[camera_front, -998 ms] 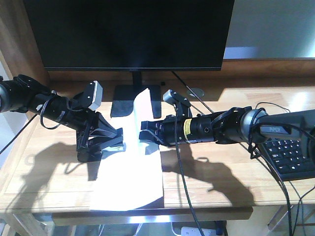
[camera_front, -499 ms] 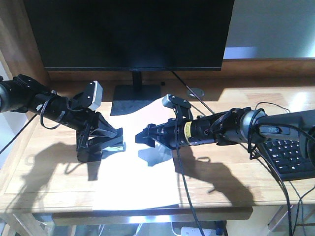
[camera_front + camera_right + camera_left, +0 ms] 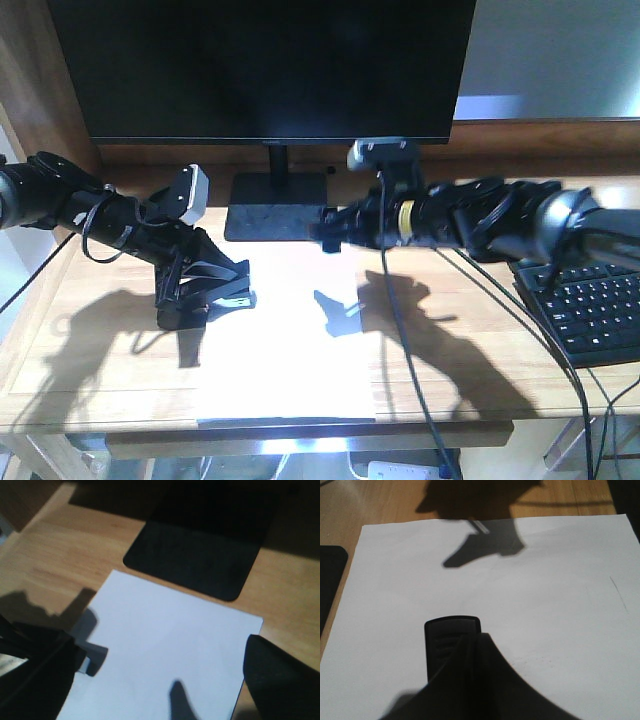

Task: Grab stapler and paper to desk for stapling
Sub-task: 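Open the right gripper and withdraw it from the paper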

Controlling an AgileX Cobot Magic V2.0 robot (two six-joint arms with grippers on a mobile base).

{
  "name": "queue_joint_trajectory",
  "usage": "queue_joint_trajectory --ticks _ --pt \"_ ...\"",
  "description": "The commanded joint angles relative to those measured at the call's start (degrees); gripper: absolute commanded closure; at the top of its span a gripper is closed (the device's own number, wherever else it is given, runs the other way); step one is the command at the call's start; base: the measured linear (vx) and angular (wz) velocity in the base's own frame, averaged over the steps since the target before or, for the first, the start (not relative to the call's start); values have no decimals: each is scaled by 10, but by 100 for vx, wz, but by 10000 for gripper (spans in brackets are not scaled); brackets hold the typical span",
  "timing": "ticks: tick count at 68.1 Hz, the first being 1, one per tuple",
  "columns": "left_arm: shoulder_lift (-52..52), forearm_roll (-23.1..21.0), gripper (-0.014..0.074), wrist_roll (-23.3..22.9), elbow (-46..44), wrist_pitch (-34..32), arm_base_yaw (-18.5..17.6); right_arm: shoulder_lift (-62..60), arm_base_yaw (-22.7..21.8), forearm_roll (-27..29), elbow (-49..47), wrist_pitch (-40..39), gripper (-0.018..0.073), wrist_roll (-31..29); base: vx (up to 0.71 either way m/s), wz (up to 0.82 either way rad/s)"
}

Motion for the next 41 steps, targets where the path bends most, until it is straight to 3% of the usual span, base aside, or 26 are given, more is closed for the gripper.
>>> queue_joint_trajectory --ticks 1,16,25,41 --pt "-36 -34 603 -5 -15 16 0 -65 -2 -20 -13 10 -57 -20 0 0" --pt "-36 -34 603 -5 -15 16 0 -174 -2 -20 22 66 -20 -46 0 0" --pt "-36 -34 603 -5 -15 16 0 -254 -2 -20 84 119 -20 -66 0 0" --pt "-36 -34 603 -5 -15 16 0 -406 -2 -20 199 137 -20 -82 0 0"
